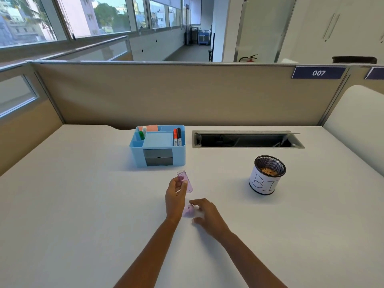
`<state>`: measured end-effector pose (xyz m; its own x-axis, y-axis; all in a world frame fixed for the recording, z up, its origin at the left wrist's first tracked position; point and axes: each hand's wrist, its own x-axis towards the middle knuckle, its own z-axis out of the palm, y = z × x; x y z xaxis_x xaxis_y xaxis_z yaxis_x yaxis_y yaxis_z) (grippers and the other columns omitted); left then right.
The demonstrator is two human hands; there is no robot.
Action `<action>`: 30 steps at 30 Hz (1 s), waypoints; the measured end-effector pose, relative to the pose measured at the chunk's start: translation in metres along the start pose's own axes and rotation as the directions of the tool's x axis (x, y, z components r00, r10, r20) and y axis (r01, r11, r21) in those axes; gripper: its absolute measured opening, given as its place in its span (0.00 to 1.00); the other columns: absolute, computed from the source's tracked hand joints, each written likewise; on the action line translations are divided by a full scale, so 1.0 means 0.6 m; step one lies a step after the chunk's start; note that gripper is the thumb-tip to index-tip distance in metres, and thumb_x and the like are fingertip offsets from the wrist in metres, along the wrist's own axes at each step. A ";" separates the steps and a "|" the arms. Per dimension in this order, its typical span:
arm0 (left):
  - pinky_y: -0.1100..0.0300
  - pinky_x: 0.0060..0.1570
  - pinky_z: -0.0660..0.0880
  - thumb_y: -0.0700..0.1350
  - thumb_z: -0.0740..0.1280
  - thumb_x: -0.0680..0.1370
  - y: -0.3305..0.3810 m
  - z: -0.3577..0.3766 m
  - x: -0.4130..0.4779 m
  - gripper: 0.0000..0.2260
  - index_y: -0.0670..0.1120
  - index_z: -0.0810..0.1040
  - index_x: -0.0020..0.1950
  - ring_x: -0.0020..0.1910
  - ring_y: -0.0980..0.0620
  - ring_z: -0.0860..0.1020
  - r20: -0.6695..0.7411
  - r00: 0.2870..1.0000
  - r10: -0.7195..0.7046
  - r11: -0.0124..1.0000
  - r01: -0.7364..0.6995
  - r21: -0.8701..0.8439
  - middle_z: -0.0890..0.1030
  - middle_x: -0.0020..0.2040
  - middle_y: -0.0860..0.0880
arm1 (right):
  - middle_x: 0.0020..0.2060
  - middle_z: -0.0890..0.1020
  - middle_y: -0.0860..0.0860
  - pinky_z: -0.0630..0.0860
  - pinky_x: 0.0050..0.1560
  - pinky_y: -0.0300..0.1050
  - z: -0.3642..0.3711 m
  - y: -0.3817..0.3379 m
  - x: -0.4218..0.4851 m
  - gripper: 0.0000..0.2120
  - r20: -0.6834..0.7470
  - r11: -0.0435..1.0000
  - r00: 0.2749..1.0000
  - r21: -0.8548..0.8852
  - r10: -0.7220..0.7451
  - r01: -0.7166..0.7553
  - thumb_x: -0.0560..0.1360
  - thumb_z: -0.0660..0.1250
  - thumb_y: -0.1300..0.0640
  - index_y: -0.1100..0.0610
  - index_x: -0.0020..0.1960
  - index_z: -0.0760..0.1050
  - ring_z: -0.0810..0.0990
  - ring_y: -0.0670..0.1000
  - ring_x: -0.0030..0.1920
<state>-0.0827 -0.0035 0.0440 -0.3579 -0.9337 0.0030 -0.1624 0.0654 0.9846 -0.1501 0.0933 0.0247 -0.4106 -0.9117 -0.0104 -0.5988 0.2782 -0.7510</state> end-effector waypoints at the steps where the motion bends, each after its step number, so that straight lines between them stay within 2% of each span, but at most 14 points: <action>1: 0.59 0.58 0.67 0.41 0.61 0.78 -0.002 -0.003 -0.001 0.15 0.38 0.68 0.63 0.62 0.41 0.72 -0.004 1.000 0.003 1.000 -0.003 0.008 0.73 0.65 0.40 | 0.62 0.76 0.56 0.63 0.52 0.32 0.004 -0.001 0.001 0.21 -0.010 1.000 1.000 -0.016 -0.006 0.006 0.69 0.69 0.64 0.59 0.61 0.71 0.74 0.55 0.59; 4: 0.54 0.62 0.69 0.41 0.61 0.78 -0.008 -0.013 -0.001 0.16 0.38 0.68 0.64 0.62 0.40 0.72 -0.005 1.000 0.004 0.999 -0.004 0.044 0.73 0.65 0.39 | 0.58 0.78 0.57 0.63 0.49 0.32 0.013 0.000 0.006 0.15 -0.031 1.000 0.999 -0.020 -0.007 0.006 0.70 0.67 0.64 0.60 0.57 0.74 0.74 0.55 0.56; 8: 0.51 0.62 0.70 0.41 0.61 0.77 -0.014 -0.021 -0.004 0.16 0.39 0.68 0.64 0.62 0.40 0.73 0.017 1.000 0.013 0.998 -0.014 0.060 0.74 0.65 0.40 | 0.49 0.80 0.56 0.66 0.41 0.21 0.012 0.001 0.007 0.09 -0.074 0.996 0.996 0.071 0.052 -0.047 0.70 0.66 0.66 0.62 0.50 0.76 0.73 0.50 0.46; 11: 0.54 0.59 0.71 0.41 0.62 0.77 -0.018 -0.024 -0.006 0.14 0.40 0.70 0.62 0.60 0.41 0.75 0.055 0.998 0.041 0.997 -0.044 0.062 0.76 0.63 0.40 | 0.46 0.78 0.52 0.69 0.38 0.19 -0.001 0.002 0.001 0.08 -0.140 0.962 0.981 0.256 0.136 -0.096 0.72 0.65 0.67 0.62 0.51 0.76 0.77 0.46 0.43; 13: 0.56 0.57 0.71 0.41 0.63 0.77 -0.020 -0.023 -0.009 0.14 0.41 0.71 0.62 0.58 0.43 0.75 0.085 0.995 0.055 0.995 -0.062 0.083 0.77 0.61 0.40 | 0.48 0.80 0.54 0.72 0.39 0.22 -0.016 0.000 0.000 0.10 -0.196 0.937 0.965 0.333 0.176 -0.104 0.72 0.66 0.67 0.62 0.52 0.76 0.79 0.49 0.44; 15: 0.60 0.55 0.70 0.43 0.63 0.77 -0.021 -0.022 -0.014 0.15 0.42 0.71 0.63 0.57 0.46 0.75 0.113 0.991 0.072 0.989 -0.085 0.117 0.77 0.61 0.41 | 0.48 0.82 0.56 0.73 0.39 0.24 -0.037 -0.005 0.001 0.09 -0.256 0.916 0.947 0.394 0.195 -0.082 0.71 0.68 0.64 0.60 0.51 0.77 0.80 0.52 0.44; 18: 0.60 0.56 0.69 0.44 0.63 0.77 -0.023 -0.019 -0.021 0.15 0.44 0.71 0.63 0.55 0.51 0.73 0.173 0.981 0.088 0.982 -0.115 0.149 0.76 0.61 0.42 | 0.43 0.82 0.53 0.71 0.36 0.21 -0.069 -0.016 0.004 0.10 -0.328 0.897 0.926 0.442 0.185 -0.022 0.70 0.70 0.62 0.59 0.50 0.76 0.79 0.50 0.40; 20: 0.60 0.56 0.69 0.45 0.63 0.77 -0.022 -0.018 -0.024 0.15 0.45 0.71 0.62 0.53 0.53 0.72 0.213 0.973 0.089 0.982 -0.121 0.145 0.76 0.62 0.43 | 0.39 0.81 0.50 0.71 0.35 0.22 -0.085 -0.023 0.006 0.11 -0.345 0.904 0.926 0.427 0.155 0.008 0.69 0.71 0.60 0.56 0.50 0.75 0.79 0.47 0.38; 23: 0.61 0.55 0.68 0.46 0.64 0.76 -0.021 -0.015 -0.026 0.14 0.46 0.72 0.62 0.53 0.54 0.72 0.253 0.962 0.099 0.980 -0.139 0.142 0.76 0.61 0.44 | 0.39 0.81 0.50 0.72 0.35 0.23 -0.099 -0.028 0.009 0.08 -0.352 0.940 0.933 0.338 0.078 0.049 0.69 0.71 0.60 0.57 0.48 0.76 0.79 0.48 0.38; 27: 0.62 0.54 0.67 0.45 0.65 0.76 -0.021 -0.014 -0.025 0.16 0.45 0.71 0.62 0.56 0.50 0.74 0.283 0.952 0.119 0.962 -0.181 0.204 0.75 0.61 0.42 | 0.45 0.82 0.55 0.74 0.37 0.24 -0.102 -0.026 0.009 0.08 -0.309 0.975 0.950 0.195 -0.040 0.104 0.70 0.70 0.62 0.60 0.49 0.78 0.80 0.51 0.39; 30: 0.60 0.58 0.67 0.45 0.64 0.76 -0.018 -0.016 -0.025 0.15 0.46 0.71 0.62 0.61 0.46 0.73 0.343 0.933 0.114 0.958 -0.195 0.212 0.74 0.64 0.43 | 0.49 0.82 0.58 0.74 0.39 0.24 -0.101 -0.024 0.009 0.10 -0.259 0.982 0.960 0.126 -0.106 0.142 0.71 0.69 0.60 0.62 0.51 0.78 0.80 0.52 0.42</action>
<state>-0.0665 0.0062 0.0348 -0.6673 -0.7427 0.0550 -0.2804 0.3189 0.9054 -0.1851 0.1028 0.0755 -0.5087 -0.8267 0.2403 -0.5599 0.1056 -0.8218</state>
